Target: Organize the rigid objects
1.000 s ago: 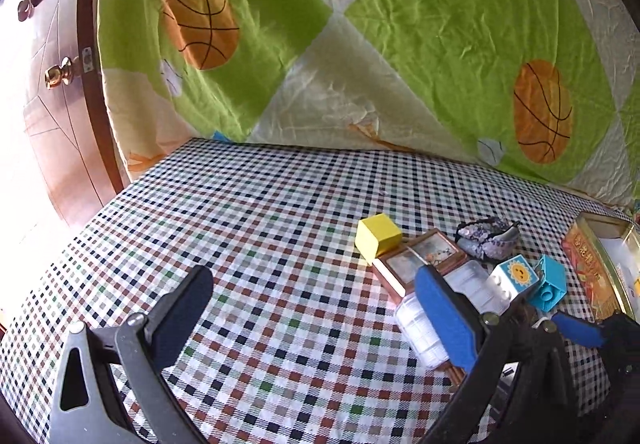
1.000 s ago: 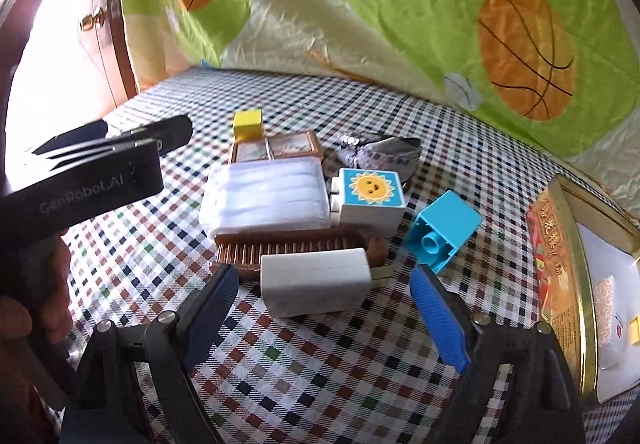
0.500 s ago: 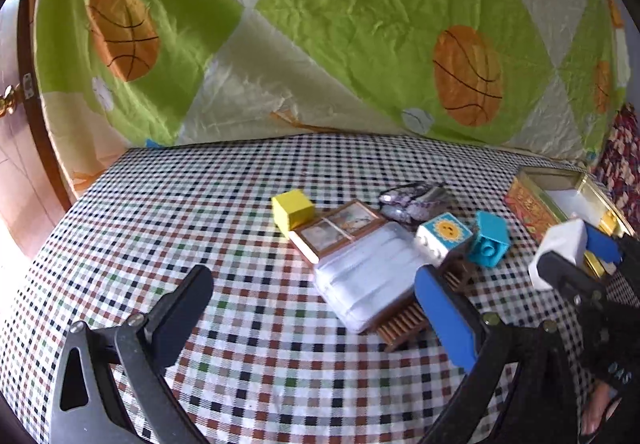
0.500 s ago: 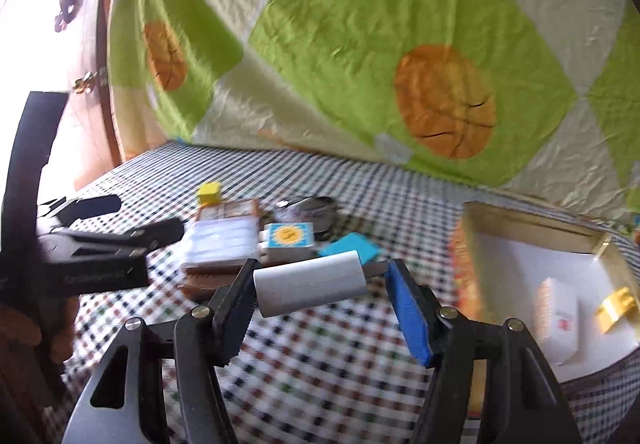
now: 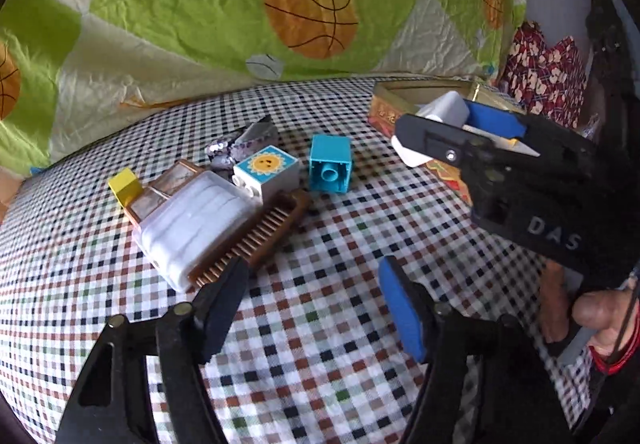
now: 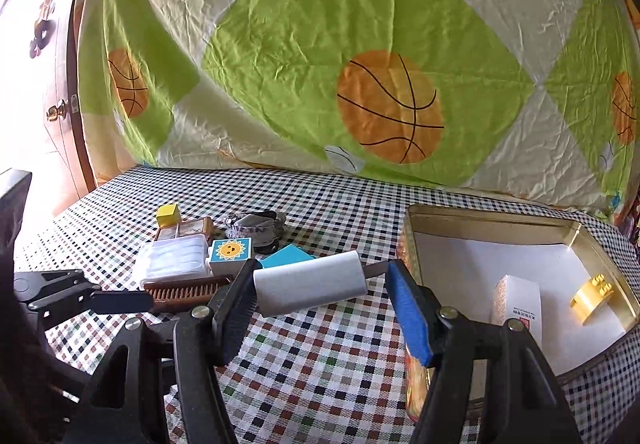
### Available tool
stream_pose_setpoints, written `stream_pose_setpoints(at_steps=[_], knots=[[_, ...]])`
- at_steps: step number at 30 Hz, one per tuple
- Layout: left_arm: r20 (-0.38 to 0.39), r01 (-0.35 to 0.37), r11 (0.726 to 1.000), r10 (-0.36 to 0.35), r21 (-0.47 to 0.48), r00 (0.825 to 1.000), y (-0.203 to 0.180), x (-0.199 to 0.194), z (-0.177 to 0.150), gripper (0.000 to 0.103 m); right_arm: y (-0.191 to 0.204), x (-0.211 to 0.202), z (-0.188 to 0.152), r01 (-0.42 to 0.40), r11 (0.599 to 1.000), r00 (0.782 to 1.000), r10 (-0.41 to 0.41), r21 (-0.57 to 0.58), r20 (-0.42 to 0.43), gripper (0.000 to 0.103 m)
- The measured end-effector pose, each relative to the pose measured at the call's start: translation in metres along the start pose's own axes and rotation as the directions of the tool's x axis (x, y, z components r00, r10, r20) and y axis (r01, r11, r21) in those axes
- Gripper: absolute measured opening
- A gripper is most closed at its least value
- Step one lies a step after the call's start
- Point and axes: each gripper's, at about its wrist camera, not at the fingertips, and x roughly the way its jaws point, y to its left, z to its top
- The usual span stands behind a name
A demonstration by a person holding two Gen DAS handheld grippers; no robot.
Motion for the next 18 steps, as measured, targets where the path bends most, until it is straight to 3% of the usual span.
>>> stream_pose_setpoints(at_steps=[6, 9, 10, 14, 17, 18], knots=[[-0.044, -0.014, 0.999, 0.012, -0.040, 0.999, 0.019, 0.020, 0.015, 0.072, -0.007, -0.001, 0.001, -0.008, 0.999, 1.000, 0.008, 0.036, 0.000, 0.066], [-0.070, -0.020, 0.999, 0.016, -0.049, 0.997, 0.027, 0.029, 0.019, 0.079, -0.012, -0.001, 0.003, -0.006, 0.998, 1.000, 0.006, 0.058, 0.005, 0.066], [-0.110, -0.014, 0.998, 0.007, -0.061, 0.994, 0.030, 0.036, 0.019, 0.078, -0.014, -0.001, 0.003, -0.003, 0.998, 1.000, 0.003, 0.065, 0.009, 0.066], [-0.109, 0.021, 0.997, -0.029, -0.073, 0.994, 0.031, 0.035, 0.019, 0.079, -0.019, -0.002, 0.004, -0.009, 0.996, 1.000, 0.008, 0.093, 0.011, 0.066], [-0.105, 0.011, 0.997, -0.020, -0.082, 0.994, 0.028, 0.036, 0.018, 0.074, -0.021, -0.001, 0.005, -0.016, 0.995, 1.000, 0.016, 0.103, 0.004, 0.065], [-0.102, -0.001, 0.996, -0.008, -0.090, 0.995, 0.030, 0.036, 0.019, 0.067, -0.023, -0.002, 0.005, -0.017, 0.994, 1.000, 0.017, 0.110, 0.006, 0.065]])
